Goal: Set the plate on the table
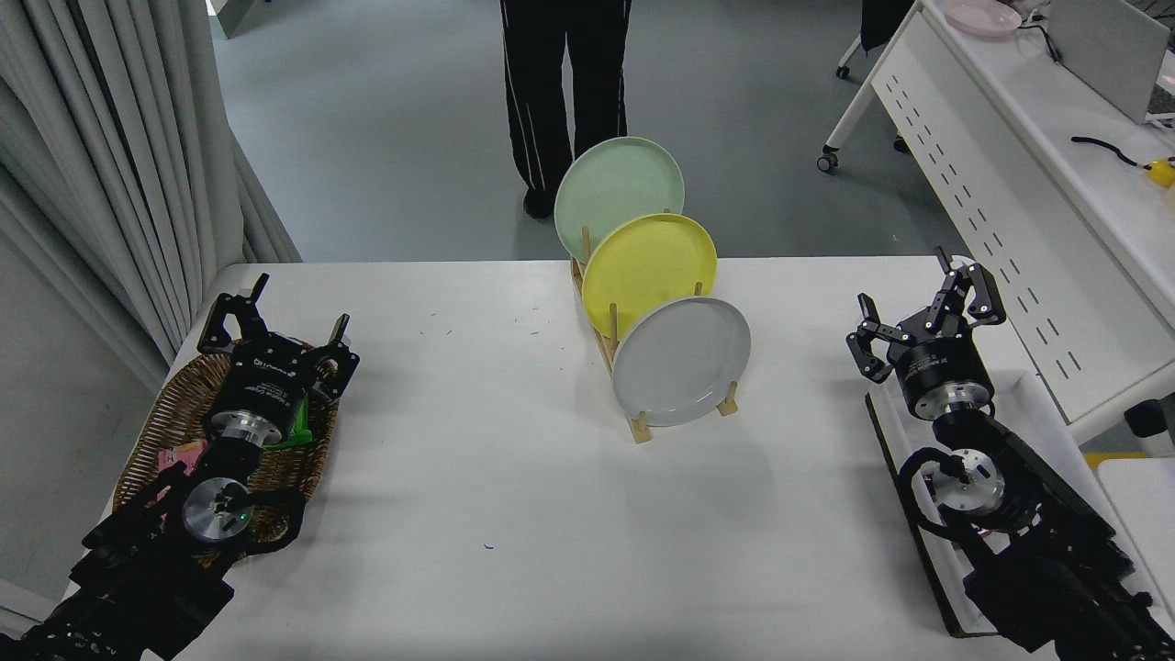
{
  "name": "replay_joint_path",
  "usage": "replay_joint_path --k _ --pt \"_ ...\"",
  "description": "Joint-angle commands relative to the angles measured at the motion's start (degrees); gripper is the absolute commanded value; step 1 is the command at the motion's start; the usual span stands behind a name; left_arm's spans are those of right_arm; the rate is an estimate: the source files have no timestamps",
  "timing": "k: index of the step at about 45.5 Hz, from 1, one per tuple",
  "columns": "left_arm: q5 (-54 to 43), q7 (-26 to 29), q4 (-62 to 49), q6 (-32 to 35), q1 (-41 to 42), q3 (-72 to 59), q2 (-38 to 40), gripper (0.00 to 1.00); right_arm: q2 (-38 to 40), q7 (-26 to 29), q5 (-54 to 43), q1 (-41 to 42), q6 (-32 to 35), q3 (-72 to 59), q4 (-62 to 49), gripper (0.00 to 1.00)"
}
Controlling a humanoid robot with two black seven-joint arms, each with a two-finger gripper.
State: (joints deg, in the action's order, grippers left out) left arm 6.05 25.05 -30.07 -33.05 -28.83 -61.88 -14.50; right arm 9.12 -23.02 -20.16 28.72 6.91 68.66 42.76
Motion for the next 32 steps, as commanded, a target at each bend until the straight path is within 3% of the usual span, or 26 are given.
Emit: replay_joint_path --k 1,32 --pt "-0.1 0.0 0.0 -0.1 0.0 0.0 0.0 1.0 0.1 0.0 0.2 -0.1 0.1 -0.2 -0.3 1.0" --pt "0.0 0.0 0.0 0.0 0.0 0.0 0.0 1.0 1.3 0.2 0.2 0.8 -0.1 -0.5 -4.3 1.0"
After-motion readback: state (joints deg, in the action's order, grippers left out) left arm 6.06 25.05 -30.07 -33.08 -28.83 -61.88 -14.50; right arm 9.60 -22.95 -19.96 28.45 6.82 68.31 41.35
